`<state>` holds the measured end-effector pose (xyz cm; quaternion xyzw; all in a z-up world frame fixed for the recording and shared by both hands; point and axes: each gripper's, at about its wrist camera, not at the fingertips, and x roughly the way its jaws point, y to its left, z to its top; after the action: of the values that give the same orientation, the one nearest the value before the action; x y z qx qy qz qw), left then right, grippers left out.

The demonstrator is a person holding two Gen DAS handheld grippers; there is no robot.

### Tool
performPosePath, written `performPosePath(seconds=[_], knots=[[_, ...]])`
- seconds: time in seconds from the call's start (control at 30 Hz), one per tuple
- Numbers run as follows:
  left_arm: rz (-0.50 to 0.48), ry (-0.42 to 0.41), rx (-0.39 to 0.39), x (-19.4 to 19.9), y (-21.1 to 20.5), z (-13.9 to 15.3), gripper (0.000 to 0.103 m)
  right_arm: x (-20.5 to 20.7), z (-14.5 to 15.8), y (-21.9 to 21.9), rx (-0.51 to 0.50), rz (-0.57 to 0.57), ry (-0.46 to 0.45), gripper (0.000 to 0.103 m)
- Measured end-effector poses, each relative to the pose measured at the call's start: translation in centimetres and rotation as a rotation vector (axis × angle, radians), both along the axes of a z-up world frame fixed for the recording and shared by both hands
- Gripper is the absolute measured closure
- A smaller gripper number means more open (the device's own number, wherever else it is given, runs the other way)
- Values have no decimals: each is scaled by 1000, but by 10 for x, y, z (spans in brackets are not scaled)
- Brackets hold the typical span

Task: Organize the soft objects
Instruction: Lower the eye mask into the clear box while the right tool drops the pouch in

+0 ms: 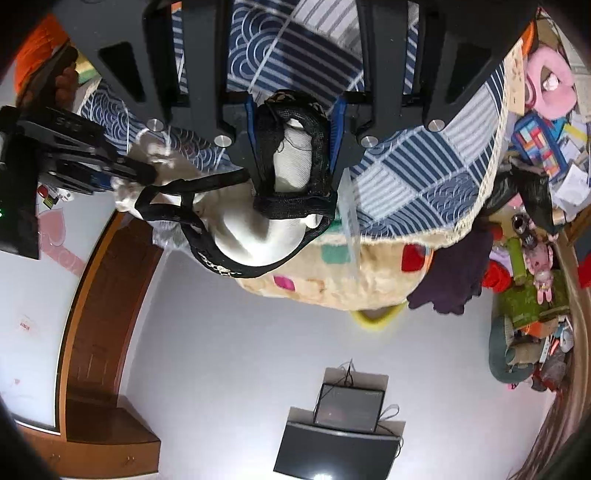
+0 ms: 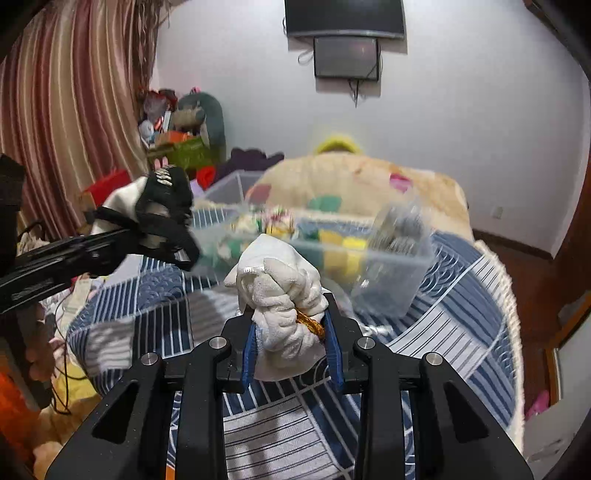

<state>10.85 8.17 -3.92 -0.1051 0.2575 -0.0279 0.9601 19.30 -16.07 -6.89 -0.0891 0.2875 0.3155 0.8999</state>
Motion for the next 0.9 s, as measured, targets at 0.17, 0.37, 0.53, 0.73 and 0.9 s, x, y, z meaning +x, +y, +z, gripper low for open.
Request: performPosePath(seconds=[0.17, 0.37, 0.53, 0.73, 0.9], knots=[[13, -48, 21, 10, -3, 17, 72, -3, 24, -8, 43, -25, -69, 75], [42, -84, 28, 22, -3, 30, 72, 13, 47, 2, 93, -68, -131, 75], [61, -83, 25, 40, -1, 31, 72, 29, 55, 12, 93, -84, -163, 75], [70, -40, 19, 72, 0, 21, 72, 51, 53, 22, 85, -108, -154, 75], [70, 4, 19, 92, -2, 9, 72, 65, 44, 30, 53, -128, -134, 75]])
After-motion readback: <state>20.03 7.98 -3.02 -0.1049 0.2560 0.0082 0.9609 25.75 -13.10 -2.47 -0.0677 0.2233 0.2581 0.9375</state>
